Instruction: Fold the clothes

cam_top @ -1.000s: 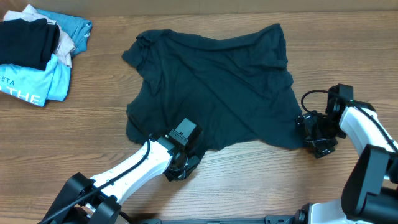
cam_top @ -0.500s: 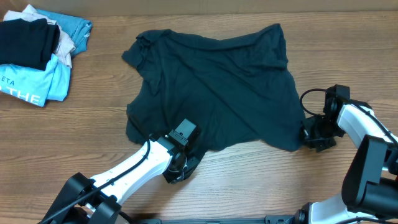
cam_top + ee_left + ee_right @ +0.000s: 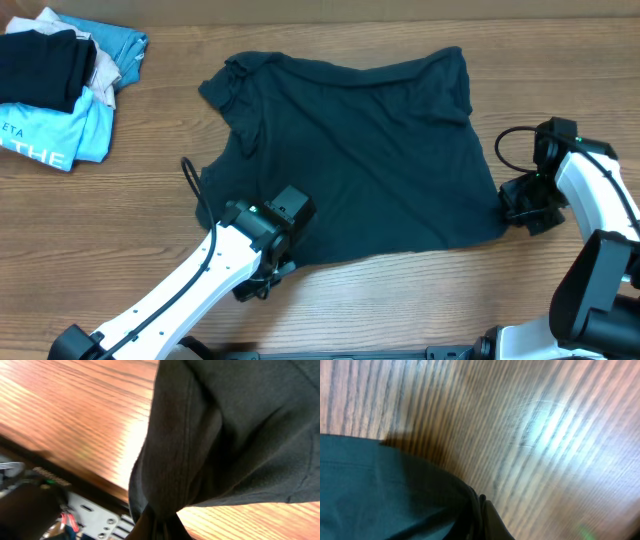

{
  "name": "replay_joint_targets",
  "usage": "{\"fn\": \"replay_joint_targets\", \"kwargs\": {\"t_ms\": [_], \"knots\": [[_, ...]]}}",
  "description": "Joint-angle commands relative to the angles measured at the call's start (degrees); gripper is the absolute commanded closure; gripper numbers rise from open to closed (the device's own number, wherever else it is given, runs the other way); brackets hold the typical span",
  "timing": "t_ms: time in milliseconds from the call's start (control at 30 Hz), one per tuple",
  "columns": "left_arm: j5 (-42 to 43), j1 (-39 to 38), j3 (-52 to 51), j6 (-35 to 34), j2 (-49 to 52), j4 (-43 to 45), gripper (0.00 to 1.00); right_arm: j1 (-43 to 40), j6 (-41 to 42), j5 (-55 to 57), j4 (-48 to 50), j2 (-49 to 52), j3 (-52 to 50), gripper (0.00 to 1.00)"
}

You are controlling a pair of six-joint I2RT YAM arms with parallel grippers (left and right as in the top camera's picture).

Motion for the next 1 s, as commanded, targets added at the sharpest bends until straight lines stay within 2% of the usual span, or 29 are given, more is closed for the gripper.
{"fn": "replay_joint_targets", "kwargs": {"t_ms": [0,167,233,267,400,500,667,833,867,900,967], "knots": [[-4.3,-0.2,0.8,1.4,-1.5,-3.6,0.96,-0.5,-0.8,3.1,-1.0,-1.5,3.9,0.95],[-4.4,-0.3,0.8,3.0,-1.5,-6.8,0.96,-2.8,-1.8,3.4,-2.4,-1.5,6.1,0.94],[-4.4,-0.3,0.8,3.5,-1.5,-6.7,0.96,-3.0,-4.0,2.9,-3.5,-1.4,6.1,0.85],[-4.4,-0.3,0.8,3.5,-1.5,-6.7,0.96,-3.0,-4.2,3.0,-4.3,-1.4,6.1,0.85],[-2.8,-0.3,0.8,5.3,-1.5,-6.8,0.96,-3.0,-4.8,3.1,-7.4,-1.4,6.1,0.86],[-0.4,-0.3,0.8,6.0,-1.5,-8.0,0.96,-3.0,-4.7,4.0,-8.8,-1.4,6.1,0.96],[0.7,-0.3,0.9,6.5,-1.5,-8.1,0.96,-3.0,-4.8,3.3,-10.6,-1.4,6.1,0.94],[0.7,-0.3,0.9,6.6,-1.5,-4.8,0.96,-3.0,-6.5,1.5,-9.5,-1.4,2.9,0.78],[0.7,-0.3,0.9,6.6,-1.5,-4.5,0.96,-3.0,-6.5,1.0,-8.4,-1.4,1.7,0.54],[0.7,-0.3,0.9,6.7,-1.5,-4.0,0.96,-3.0,-6.6,0.2,-7.1,-1.4,0.1,0.19],[0.8,-0.3,0.9,6.7,-1.5,-2.6,0.96,-3.0,-6.4,-0.9,-5.4,-1.4,-2.4,0.17]]}}
